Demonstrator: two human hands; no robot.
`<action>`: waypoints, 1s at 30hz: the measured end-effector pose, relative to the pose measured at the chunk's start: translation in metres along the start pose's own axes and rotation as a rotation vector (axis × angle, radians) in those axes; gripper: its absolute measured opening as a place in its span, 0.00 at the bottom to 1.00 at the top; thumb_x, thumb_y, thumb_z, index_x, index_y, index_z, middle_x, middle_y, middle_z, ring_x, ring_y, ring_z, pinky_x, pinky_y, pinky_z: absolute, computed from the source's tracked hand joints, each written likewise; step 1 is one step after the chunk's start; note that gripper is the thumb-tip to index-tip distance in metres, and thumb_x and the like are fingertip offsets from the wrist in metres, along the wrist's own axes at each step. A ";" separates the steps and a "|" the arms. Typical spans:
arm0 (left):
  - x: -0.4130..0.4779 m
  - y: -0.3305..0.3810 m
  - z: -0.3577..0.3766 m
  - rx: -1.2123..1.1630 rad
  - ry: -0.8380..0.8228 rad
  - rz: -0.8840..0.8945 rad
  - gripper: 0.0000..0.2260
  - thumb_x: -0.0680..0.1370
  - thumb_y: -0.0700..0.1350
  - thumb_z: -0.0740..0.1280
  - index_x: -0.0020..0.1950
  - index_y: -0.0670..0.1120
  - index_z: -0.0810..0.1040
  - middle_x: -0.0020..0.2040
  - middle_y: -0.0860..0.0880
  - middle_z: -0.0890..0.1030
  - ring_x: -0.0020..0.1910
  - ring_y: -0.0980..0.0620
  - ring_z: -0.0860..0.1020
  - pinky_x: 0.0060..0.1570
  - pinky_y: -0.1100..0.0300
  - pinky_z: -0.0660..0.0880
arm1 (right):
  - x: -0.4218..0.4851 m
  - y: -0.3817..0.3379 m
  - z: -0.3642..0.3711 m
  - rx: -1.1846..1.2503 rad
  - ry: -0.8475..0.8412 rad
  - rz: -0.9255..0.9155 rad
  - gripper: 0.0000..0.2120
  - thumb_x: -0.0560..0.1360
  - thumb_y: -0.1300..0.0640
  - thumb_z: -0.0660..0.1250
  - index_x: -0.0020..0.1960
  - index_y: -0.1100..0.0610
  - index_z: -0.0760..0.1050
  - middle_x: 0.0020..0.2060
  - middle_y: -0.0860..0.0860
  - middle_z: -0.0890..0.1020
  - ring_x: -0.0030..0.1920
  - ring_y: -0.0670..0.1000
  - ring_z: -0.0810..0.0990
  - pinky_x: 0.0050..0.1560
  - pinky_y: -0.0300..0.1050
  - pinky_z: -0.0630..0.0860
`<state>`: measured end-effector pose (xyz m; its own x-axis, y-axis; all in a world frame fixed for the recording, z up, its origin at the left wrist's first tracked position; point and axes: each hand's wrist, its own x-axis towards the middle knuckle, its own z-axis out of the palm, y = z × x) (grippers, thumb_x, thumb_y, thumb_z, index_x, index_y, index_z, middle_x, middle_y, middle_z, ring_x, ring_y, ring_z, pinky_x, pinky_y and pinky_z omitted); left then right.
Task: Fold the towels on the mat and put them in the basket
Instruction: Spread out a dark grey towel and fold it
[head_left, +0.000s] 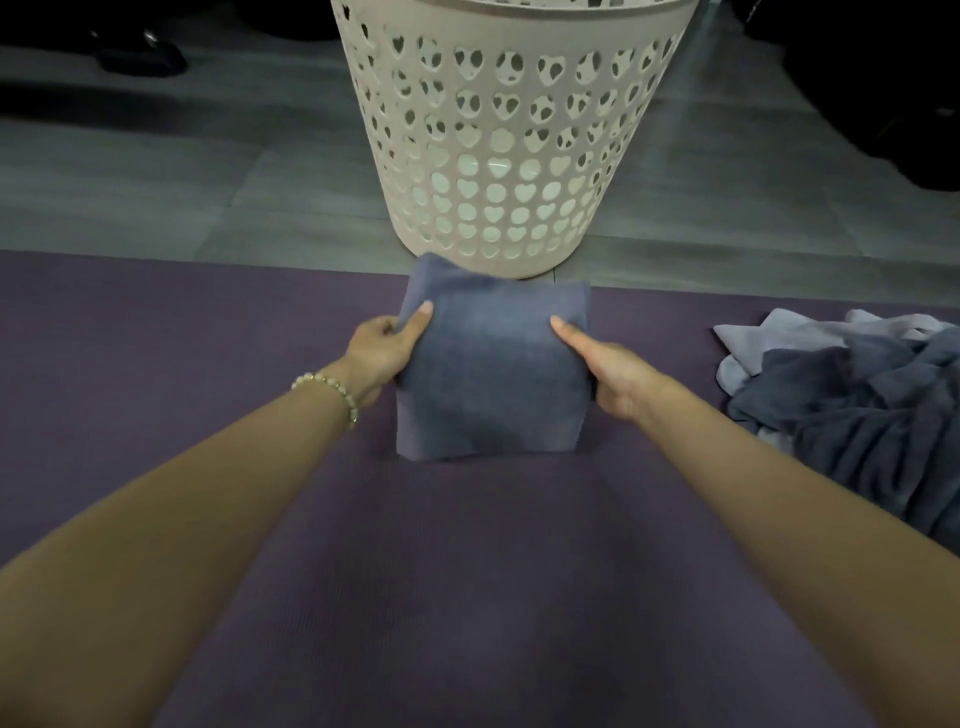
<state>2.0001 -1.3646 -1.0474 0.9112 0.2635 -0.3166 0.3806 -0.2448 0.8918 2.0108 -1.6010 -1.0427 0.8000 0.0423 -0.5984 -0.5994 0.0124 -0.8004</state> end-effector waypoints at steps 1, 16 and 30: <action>0.003 0.009 -0.003 0.010 0.030 0.057 0.18 0.75 0.59 0.65 0.45 0.43 0.75 0.42 0.46 0.74 0.37 0.53 0.71 0.31 0.69 0.69 | 0.002 -0.007 0.002 0.002 0.033 -0.062 0.25 0.69 0.44 0.73 0.59 0.58 0.77 0.54 0.51 0.83 0.51 0.49 0.81 0.50 0.42 0.77; -0.130 -0.103 -0.008 0.072 -0.438 -0.226 0.16 0.77 0.57 0.63 0.47 0.46 0.81 0.43 0.54 0.84 0.44 0.57 0.82 0.36 0.75 0.73 | -0.095 0.139 -0.043 -0.193 -0.001 -0.001 0.18 0.72 0.45 0.68 0.51 0.58 0.81 0.44 0.49 0.86 0.43 0.44 0.84 0.37 0.32 0.77; -0.139 -0.100 0.020 0.109 -0.217 0.082 0.11 0.77 0.53 0.66 0.49 0.46 0.74 0.43 0.51 0.81 0.44 0.54 0.79 0.45 0.64 0.74 | -0.096 0.147 -0.032 -0.233 0.071 -0.200 0.08 0.76 0.51 0.67 0.54 0.51 0.77 0.49 0.43 0.83 0.45 0.36 0.81 0.41 0.25 0.74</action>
<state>1.8387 -1.3949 -1.0992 0.9478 0.0350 -0.3168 0.3077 -0.3598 0.8808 1.8470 -1.6353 -1.1040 0.9061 -0.0083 -0.4229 -0.4145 -0.2165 -0.8839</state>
